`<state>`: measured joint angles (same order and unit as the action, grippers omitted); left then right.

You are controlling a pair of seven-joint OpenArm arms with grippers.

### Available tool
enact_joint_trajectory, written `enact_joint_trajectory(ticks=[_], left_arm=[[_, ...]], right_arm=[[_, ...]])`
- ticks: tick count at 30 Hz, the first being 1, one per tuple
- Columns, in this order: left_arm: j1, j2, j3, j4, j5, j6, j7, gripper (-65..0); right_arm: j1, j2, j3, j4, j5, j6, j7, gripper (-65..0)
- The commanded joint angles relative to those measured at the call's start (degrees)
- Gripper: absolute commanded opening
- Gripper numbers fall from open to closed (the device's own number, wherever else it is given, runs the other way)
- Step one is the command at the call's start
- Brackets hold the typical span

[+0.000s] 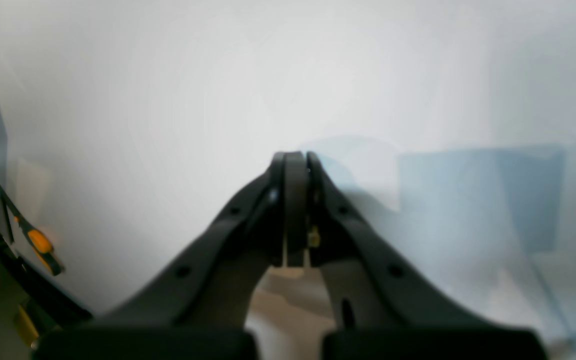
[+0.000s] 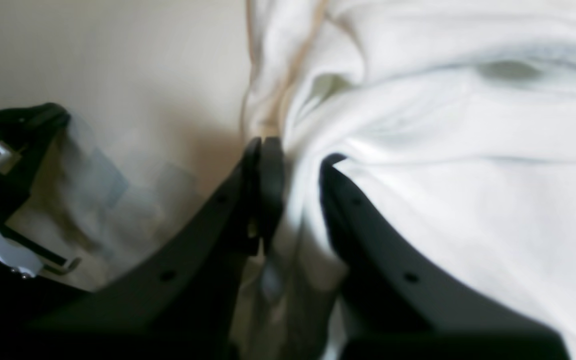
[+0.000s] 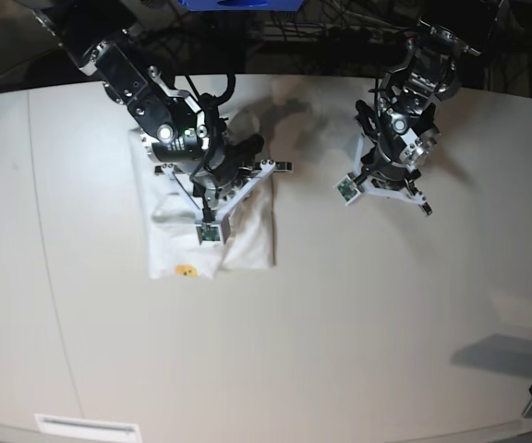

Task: Fold the T-shirt properly

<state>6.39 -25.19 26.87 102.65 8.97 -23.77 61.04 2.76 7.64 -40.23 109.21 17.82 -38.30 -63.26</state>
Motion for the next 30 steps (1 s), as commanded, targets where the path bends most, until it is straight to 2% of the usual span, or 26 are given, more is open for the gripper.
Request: enact_joint_trajectory(ticks=[1,3,11,18,23,28,30], left_arm=[[0.2,-0.3,-0.1,-0.1,-1.2,-0.4,1.3,-65.0],[0.2,-0.3,-0.1,-0.3,-1.2,-0.4,1.3,-65.0],[0.2,-0.3,-0.1,-0.3,-1.2,-0.4,1.4,-65.0],[0.2,-0.3,-0.1,-0.3,-1.2,-0.4,1.4,-65.0],[0.1,-0.3,-0.5,-0.3,-1.3,-0.4,1.4,-65.0],[0.3,1.2,-9.0,-0.4,-1.6,-0.4,1.4,-65.0],[0.4,1.7,-13.3,-0.4,-1.6,-0.4,1.4,-65.0]], right_arm=[[1.0,-0.3,-1.3,1.0,0.0,-0.2,1.0,-65.0],[1.2,-0.3,-3.0,0.9,0.0,-1.7,1.1,-65.0],[4.2,-0.2,-10.5,-2.4,0.0,-1.7,0.7,-64.9],[4.6,-0.3,-11.5,-4.2,0.0,-1.7,1.0,-64.3],[4.4,-0.4,-11.5,-3.8,0.2,-1.7,0.6,-53.1],[3.1,-1.2,-11.5,1.3,0.4,-1.7,0.6,-35.8],[3.0,-1.6,-11.5,3.3,0.4,-1.7,0.6,-35.3]])
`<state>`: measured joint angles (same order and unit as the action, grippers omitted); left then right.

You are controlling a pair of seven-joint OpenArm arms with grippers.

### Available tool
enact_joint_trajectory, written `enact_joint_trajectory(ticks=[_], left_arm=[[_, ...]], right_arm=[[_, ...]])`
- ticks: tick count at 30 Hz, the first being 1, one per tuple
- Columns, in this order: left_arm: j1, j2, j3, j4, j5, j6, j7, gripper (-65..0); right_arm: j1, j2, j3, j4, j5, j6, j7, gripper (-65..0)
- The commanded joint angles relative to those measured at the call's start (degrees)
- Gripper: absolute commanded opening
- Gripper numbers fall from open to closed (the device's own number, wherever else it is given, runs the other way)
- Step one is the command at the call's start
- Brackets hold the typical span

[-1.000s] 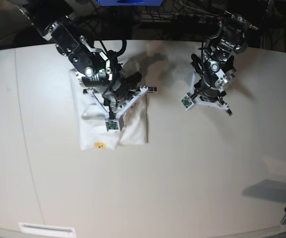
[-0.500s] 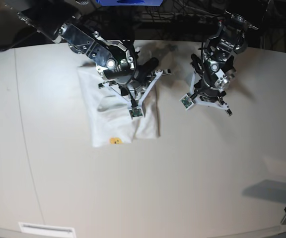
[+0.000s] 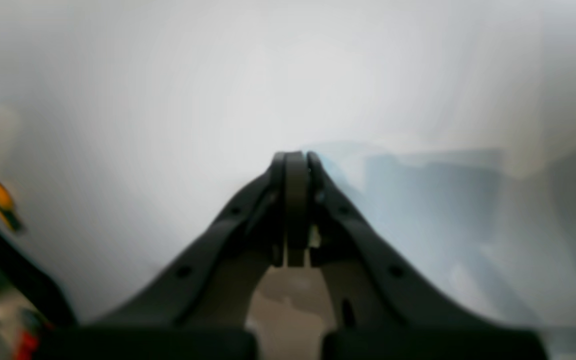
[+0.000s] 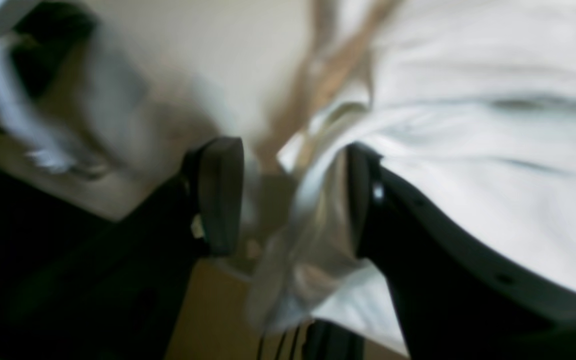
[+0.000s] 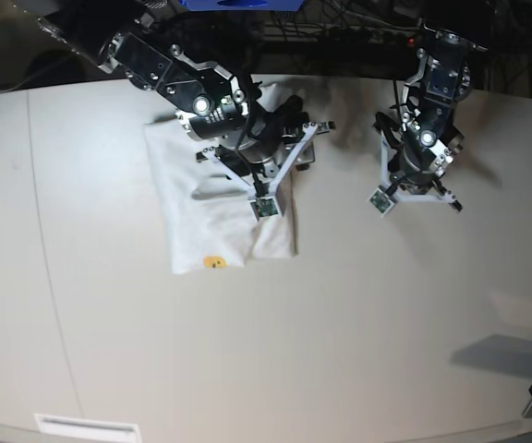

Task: Fold the T-shirt properly

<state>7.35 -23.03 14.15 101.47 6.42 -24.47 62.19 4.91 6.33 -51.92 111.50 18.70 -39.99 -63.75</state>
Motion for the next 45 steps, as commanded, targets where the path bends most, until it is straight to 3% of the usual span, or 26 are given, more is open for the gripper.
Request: enact_joint_trajectory(ticks=[1,8,11,14,17,19,24,26,35,45], left_arm=[[-0.5,-0.1,-2.3,0.8,0.9,0.3,0.3,-65.0],[0.7,-0.1,-13.0,0.9,0.9,0.2,-0.1,-65.0],[2.3,-0.1,-16.2,0.9,0.9,0.2,-0.2,-65.0],[3.4,-0.1,-18.5,0.9,0.9,0.2,-0.4,-65.0],[6.1,-0.1,-21.0,0.9,0.9,0.2,-4.9,-65.0],[7.9,0.1,-22.4,0.9,0.9,0.2,-7.0,-65.0],[10.1,0.1,-24.7,0.8,0.9,0.2,-7.8,-65.0],[10.1,0.1,-25.1,0.8,0.9,0.2,-7.8,-65.0],[9.6,1.0,-24.6,0.8,0.9,0.2,-7.8,-65.0],[9.9,1.1,-24.6,0.9,1.0,0.2,-7.8,-65.0]], right_arm=[[0.9,-0.6,0.2,1.2,-0.5,0.0,1.1,-35.3],[1.8,-1.3,0.7,1.3,-0.7,0.0,1.1,-35.3],[2.1,1.5,2.3,2.7,-0.7,0.0,1.2,-35.3],[1.7,1.9,8.0,2.9,-0.8,0.0,1.1,-35.3],[1.6,4.6,12.7,3.0,-0.8,0.0,1.1,-36.1],[1.6,6.1,15.5,2.9,-0.8,0.0,1.1,-40.9],[-2.8,7.1,25.4,2.8,-0.7,0.0,1.2,-63.1],[-4.5,7.1,26.9,2.7,-0.6,0.0,1.1,-65.0],[-9.6,6.4,26.4,2.5,-0.5,0.0,5.2,-64.6],[-6.9,3.3,20.3,0.3,-0.5,0.0,5.6,-64.7]])
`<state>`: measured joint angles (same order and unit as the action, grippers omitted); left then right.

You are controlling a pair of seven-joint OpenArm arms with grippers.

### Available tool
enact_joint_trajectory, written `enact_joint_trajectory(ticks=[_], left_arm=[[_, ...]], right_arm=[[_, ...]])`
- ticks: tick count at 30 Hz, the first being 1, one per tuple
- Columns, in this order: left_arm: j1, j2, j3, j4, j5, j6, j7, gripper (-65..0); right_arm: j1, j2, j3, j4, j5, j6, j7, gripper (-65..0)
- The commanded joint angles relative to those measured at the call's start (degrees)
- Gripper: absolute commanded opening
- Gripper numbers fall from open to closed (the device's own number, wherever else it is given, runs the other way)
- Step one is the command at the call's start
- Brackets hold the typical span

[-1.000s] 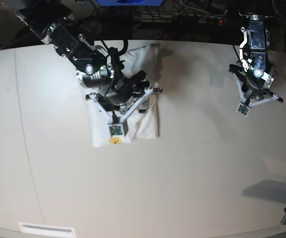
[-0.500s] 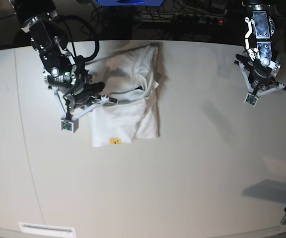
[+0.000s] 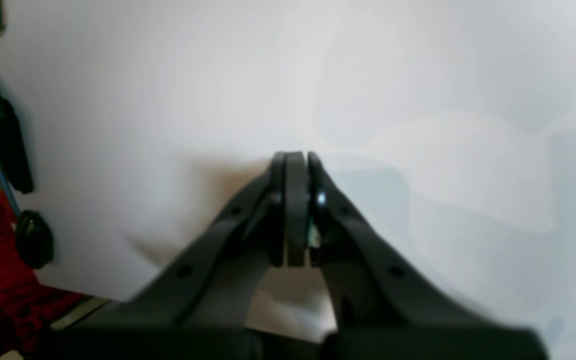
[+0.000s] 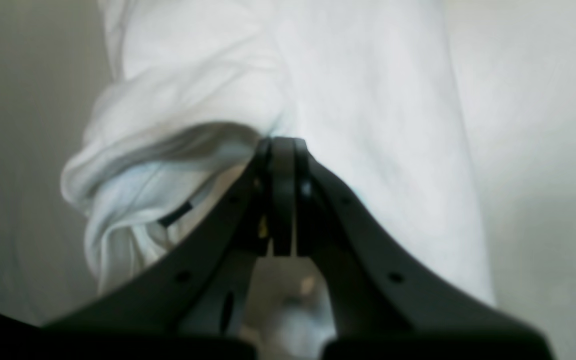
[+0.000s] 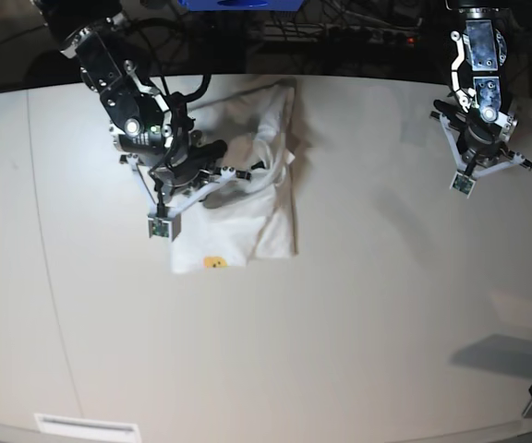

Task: Fold the T-shirt properly

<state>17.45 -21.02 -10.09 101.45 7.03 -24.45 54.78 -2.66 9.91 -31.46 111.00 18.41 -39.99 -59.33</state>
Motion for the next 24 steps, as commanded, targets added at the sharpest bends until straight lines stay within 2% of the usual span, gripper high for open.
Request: enact_joint_trajectory(ticks=[1,5,12,17,24], left_arm=[[-0.1,-1.0,-0.3,0.9,0.4,0.2,-0.4,-65.0],[-0.1,-1.3,-0.6,0.9,0.4,0.2,-0.5,-65.0],[-0.3,-1.3,-0.5,0.9,0.4,0.2,-0.5,-65.0],[-0.1,-1.4,-0.8,0.9,0.4,0.2,-0.5,-65.0],[-0.1,-1.4,-0.8,0.9,0.7,0.2,-0.5,-65.0]], right_arm=[[1.2,-0.4,-0.9,0.8,-0.2,0.0,1.2,-64.7],[3.1,-0.8,-3.2,0.3,-0.2,0.0,1.1,-64.7],[5.2,-4.9,-3.9,-2.9,-0.2,0.0,1.0,-64.7],[7.4,-5.2,-6.9,-3.6,-0.2,0.0,1.1,-64.7],[8.9,-9.1,-9.4,-9.2,-0.2,0.0,1.6,-64.7]])
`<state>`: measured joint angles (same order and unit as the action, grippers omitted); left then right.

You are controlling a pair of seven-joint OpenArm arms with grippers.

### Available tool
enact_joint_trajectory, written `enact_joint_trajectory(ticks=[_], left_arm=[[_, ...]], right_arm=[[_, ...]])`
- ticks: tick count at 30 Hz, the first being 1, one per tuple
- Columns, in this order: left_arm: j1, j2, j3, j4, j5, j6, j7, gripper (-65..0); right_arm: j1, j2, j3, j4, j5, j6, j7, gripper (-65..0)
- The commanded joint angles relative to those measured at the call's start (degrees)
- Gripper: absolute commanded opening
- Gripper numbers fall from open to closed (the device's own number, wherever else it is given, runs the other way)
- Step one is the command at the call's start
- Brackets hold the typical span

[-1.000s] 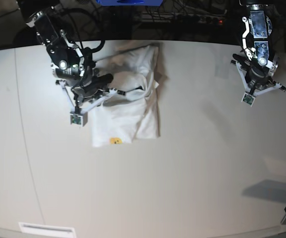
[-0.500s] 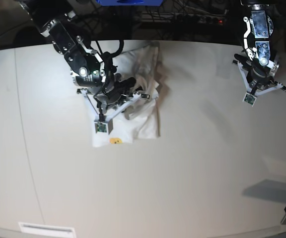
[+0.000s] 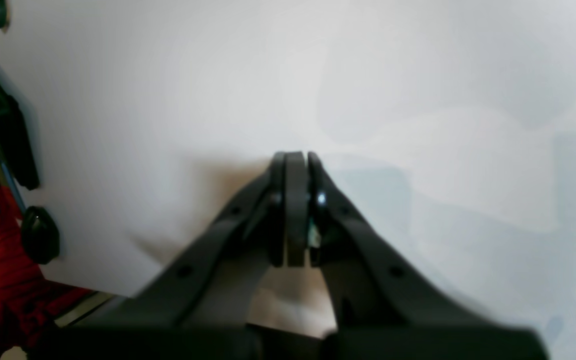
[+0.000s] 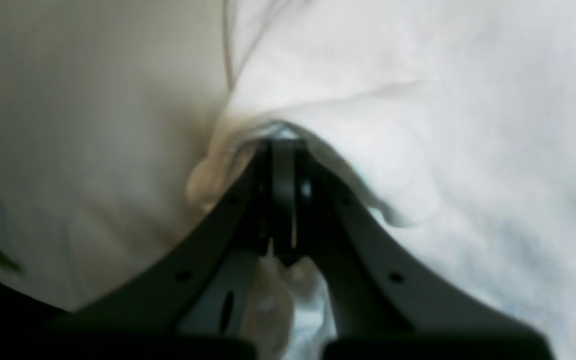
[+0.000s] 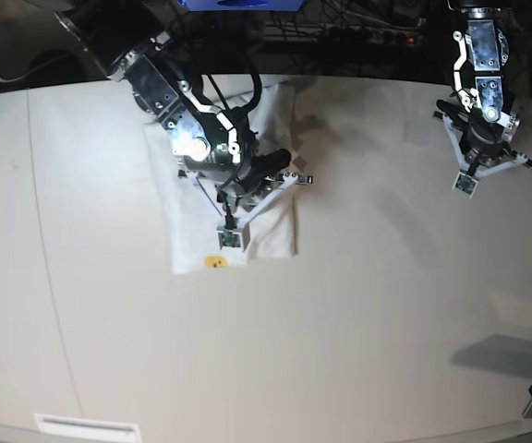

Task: Fold the T-shirt properly

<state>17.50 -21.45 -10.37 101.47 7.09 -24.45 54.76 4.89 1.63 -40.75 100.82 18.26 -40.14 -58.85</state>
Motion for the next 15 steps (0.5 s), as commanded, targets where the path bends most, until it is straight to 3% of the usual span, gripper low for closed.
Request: enact_joint_trajectory(ticks=[1,6,15], left_arm=[[-0.1,-0.9,-0.5,0.9,0.6,0.2,-0.5,-65.0],[-0.3,-0.9,-0.5,0.9,0.6,0.2,-0.5,-65.0],[-0.1,-0.9,-0.5,0.9,0.4,0.2,-0.5,-65.0]], right_arm=[[1.8,-0.9,-1.3,0.8,0.0,0.1,1.7,-64.7],[3.5,-1.8,-6.3,1.1,0.0,0.1,2.8,-64.7],[6.7,-4.9,-9.2,1.7,0.0,0.1,0.5,-64.7]])
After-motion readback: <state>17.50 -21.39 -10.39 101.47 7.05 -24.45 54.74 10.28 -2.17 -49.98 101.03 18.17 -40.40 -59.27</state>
